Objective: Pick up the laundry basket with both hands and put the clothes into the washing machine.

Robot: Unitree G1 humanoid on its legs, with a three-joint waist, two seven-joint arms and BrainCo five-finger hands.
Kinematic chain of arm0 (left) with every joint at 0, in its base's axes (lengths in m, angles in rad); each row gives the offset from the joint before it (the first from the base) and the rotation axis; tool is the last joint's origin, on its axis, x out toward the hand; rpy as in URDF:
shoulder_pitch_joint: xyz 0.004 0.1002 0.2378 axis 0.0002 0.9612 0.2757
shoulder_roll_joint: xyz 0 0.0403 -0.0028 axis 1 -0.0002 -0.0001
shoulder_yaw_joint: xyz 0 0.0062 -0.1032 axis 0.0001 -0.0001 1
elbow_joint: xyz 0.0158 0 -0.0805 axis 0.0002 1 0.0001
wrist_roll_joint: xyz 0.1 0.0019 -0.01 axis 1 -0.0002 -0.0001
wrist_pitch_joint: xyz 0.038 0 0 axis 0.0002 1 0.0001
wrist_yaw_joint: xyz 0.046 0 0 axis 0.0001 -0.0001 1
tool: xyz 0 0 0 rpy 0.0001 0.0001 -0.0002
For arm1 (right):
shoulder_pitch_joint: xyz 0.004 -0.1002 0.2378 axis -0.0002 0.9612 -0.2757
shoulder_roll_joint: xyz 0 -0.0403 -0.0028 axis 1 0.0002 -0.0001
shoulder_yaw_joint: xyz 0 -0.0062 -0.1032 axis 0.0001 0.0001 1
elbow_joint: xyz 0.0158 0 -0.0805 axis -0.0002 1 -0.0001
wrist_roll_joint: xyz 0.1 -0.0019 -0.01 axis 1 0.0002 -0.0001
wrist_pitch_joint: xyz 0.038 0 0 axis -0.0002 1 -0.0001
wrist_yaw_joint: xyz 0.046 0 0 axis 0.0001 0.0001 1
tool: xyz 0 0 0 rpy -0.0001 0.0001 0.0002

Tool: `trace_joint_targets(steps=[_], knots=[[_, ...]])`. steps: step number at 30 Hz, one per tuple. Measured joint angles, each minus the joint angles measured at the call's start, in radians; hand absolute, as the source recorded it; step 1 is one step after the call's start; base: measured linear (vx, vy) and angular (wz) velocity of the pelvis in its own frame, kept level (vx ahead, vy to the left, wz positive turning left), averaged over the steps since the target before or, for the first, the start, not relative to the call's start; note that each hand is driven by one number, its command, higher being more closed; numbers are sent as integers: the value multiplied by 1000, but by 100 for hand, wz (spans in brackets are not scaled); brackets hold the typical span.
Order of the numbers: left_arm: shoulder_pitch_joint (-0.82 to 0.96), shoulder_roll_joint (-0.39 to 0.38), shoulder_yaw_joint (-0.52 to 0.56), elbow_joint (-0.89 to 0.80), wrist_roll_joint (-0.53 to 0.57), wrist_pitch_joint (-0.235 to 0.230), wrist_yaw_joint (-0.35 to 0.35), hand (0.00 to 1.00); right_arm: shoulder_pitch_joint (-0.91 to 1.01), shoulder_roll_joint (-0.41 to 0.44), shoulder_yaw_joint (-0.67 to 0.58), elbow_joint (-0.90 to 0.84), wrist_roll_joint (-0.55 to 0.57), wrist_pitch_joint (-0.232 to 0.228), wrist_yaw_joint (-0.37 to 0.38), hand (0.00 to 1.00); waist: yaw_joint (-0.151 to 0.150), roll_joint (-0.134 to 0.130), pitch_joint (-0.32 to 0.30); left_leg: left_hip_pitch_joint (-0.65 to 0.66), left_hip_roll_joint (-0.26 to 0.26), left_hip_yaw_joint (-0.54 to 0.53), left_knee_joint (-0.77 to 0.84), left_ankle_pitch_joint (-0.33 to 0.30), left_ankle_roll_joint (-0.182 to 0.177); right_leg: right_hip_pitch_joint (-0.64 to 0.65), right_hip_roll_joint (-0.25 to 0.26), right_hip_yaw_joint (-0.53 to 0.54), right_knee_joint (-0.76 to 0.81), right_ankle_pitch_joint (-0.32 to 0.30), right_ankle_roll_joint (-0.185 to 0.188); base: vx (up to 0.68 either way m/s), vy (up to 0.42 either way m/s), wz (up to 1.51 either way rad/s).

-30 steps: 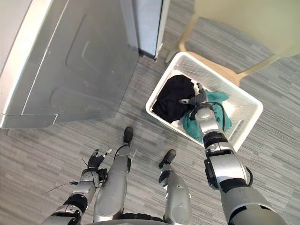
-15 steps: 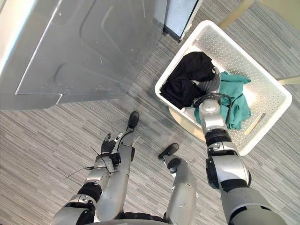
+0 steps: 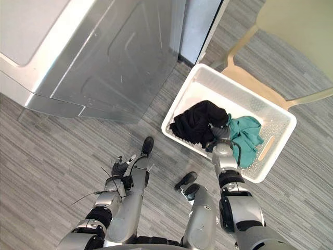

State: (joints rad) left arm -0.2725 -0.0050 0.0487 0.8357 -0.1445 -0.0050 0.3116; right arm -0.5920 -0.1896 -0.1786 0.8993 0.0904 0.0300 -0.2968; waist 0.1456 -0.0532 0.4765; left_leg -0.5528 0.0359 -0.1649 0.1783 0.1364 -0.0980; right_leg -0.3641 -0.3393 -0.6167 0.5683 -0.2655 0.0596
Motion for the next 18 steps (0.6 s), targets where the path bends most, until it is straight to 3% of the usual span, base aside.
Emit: trace_joint_targets(steps=[6,11,15,18], knots=[[48,42,3,43,1,1,-4,0,133,52,-146,-27,67,0,10,100,-22,-35,-46,90,12,93,-4,-17,24,61,-5,47,-23,10,16,-16,-5,-24],[96,37,2,79,11,2,-28,0,262,65,-282,-65,103,18,11,100,-32,-38,-124,172,15,154,-21,-38,38,134,-5,61,-67,21,36,30,4,-16],[127,29,2,95,24,3,-32,0,308,69,-298,-146,145,21,6,100,-57,-37,-159,217,17,198,-40,-40,42,163,-7,81,-90,29,47,46,-6,-18],[150,24,1,110,43,10,-52,0,337,79,-286,-315,155,20,-10,100,-77,-30,-191,259,21,231,-41,-57,46,198,-2,100,-118,36,58,49,-9,-24]])
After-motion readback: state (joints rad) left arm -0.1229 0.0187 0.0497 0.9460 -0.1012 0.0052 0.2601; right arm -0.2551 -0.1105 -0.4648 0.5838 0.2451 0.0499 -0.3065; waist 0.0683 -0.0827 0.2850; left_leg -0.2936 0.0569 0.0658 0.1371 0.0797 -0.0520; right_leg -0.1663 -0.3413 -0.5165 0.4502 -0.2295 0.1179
